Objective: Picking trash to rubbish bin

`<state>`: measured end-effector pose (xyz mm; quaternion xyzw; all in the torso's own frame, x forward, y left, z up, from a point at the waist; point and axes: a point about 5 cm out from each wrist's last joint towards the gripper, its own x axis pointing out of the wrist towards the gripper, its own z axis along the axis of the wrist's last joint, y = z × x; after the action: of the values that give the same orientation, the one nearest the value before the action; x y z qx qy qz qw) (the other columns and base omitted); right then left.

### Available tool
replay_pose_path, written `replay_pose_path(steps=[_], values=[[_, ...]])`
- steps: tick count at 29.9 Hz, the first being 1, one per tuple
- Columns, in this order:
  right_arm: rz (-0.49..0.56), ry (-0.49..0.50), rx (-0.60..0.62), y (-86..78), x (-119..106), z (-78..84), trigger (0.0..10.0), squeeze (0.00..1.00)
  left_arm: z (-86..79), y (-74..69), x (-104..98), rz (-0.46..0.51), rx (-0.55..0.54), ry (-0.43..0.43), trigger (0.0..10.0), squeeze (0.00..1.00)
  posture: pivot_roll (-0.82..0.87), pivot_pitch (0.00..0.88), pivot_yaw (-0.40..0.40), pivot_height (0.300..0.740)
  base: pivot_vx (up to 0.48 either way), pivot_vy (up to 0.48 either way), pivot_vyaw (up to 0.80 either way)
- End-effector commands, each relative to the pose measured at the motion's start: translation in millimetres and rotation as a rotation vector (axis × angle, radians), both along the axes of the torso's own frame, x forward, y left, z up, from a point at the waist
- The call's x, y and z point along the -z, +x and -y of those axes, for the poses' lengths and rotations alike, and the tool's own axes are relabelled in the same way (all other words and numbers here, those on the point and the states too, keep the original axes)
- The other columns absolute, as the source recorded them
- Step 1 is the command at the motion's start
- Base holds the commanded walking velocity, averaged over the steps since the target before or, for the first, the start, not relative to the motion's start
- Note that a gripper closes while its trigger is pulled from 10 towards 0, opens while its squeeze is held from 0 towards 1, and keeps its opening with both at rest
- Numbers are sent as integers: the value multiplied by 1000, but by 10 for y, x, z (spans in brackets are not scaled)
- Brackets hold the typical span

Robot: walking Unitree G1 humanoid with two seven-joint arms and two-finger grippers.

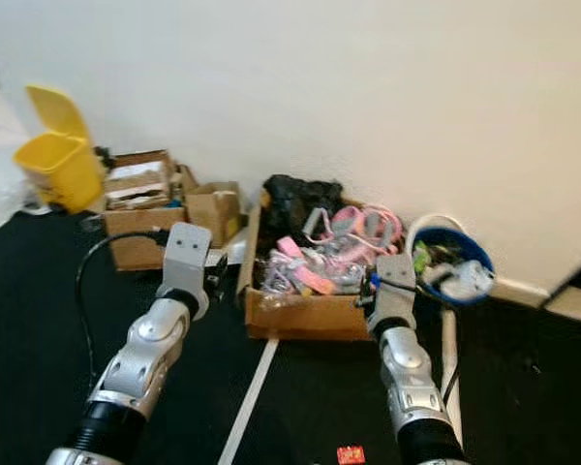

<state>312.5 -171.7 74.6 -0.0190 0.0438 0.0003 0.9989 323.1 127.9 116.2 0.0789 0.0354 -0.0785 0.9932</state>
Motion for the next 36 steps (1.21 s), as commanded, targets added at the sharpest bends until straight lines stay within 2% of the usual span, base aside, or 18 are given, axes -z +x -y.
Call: replay_pose_path(steps=[1, 36], values=[[-31, 9, 5, -36, 72, -1, 10000, 0, -20, -15, 80, -37, 0, 17, 10000, 0, -4, 123, 4, 740, 0, 0, -800], [-32, 6, -12, -30, 45, -18, 10000, 0, -39, -55, 144, -61, -23, 2, 10000, 0, -13, 120, -16, 740, 0, 0, -800]])
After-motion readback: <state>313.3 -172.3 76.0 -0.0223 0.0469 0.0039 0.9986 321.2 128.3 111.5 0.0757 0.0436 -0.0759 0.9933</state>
